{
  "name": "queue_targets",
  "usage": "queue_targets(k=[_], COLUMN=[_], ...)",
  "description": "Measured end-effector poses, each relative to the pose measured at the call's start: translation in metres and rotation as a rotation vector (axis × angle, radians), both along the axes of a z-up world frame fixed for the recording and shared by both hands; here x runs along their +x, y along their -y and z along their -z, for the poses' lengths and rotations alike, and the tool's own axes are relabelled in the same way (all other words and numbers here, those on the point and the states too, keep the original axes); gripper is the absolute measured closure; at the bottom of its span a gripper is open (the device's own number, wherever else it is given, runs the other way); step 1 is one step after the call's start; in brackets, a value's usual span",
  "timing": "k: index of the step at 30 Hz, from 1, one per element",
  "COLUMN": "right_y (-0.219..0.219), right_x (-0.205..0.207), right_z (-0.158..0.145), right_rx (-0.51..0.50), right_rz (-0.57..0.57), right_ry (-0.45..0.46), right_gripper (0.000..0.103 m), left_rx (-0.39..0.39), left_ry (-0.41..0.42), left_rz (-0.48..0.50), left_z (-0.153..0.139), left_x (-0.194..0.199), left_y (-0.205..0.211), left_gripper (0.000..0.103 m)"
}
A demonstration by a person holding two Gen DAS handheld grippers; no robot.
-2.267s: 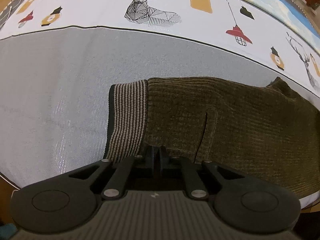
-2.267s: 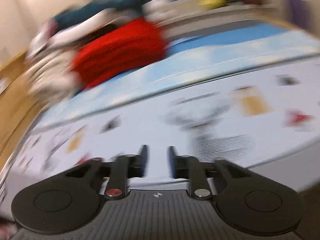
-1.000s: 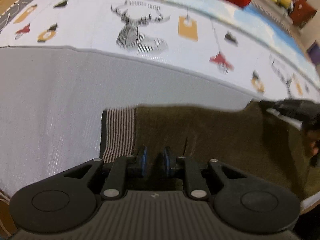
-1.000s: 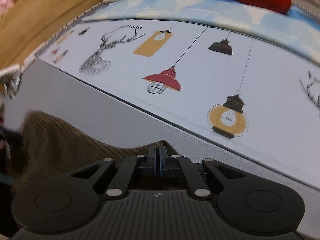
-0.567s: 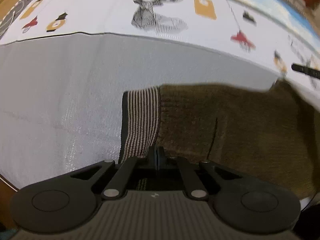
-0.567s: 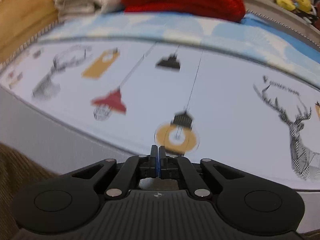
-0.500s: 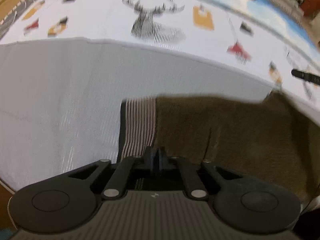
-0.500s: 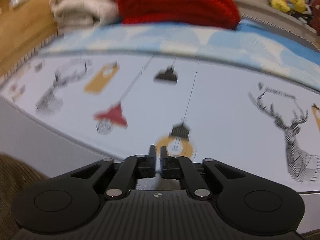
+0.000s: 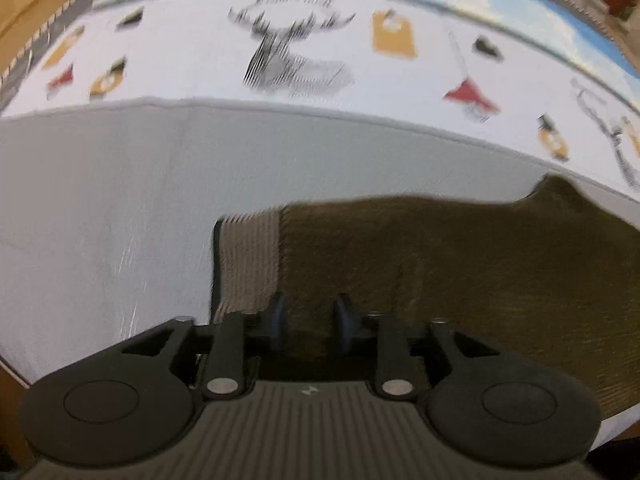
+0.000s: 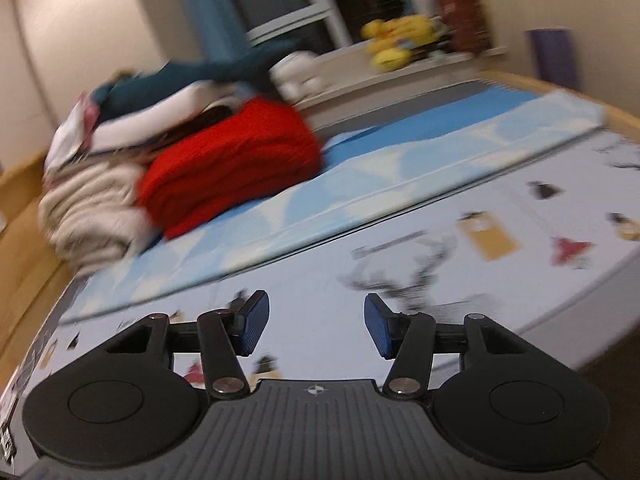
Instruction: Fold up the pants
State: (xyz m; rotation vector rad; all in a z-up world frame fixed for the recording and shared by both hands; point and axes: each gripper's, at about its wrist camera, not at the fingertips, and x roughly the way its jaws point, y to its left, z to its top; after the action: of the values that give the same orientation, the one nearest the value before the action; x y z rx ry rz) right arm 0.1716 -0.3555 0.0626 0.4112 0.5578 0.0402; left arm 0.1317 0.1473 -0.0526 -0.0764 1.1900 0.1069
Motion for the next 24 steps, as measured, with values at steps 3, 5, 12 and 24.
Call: queue_targets(k=[3,5,12,24], right_y=[0.044,0.074,0.171,0.264], right_x=[-0.033,-0.054,-0.133,-0.223], right_z=[0.0,0.005,0.027,0.072], right_rx=[-0.052,-0.067,-0.045,0.047], right_rz=[0.081,0.138,0.373,0.597], right_ry=[-0.006,-0.042,-0.139,-0.185], right_gripper=[0.048,0.048,0.048,0.062], left_rx=[0.021,0.032,0.019,0.212], left_ry=[0.081,0.115,0.161,0.462], left_rz=[0.032,0.056,0.111,0.225], left_z=[-0.014,-0.021,-0.032,-0.081], left_x=[-0.006,-0.005,0.0,-0.052], left_y=[0.02,0.034,0.076,0.132], left_gripper=[0.039,0.037,0.032,0.018])
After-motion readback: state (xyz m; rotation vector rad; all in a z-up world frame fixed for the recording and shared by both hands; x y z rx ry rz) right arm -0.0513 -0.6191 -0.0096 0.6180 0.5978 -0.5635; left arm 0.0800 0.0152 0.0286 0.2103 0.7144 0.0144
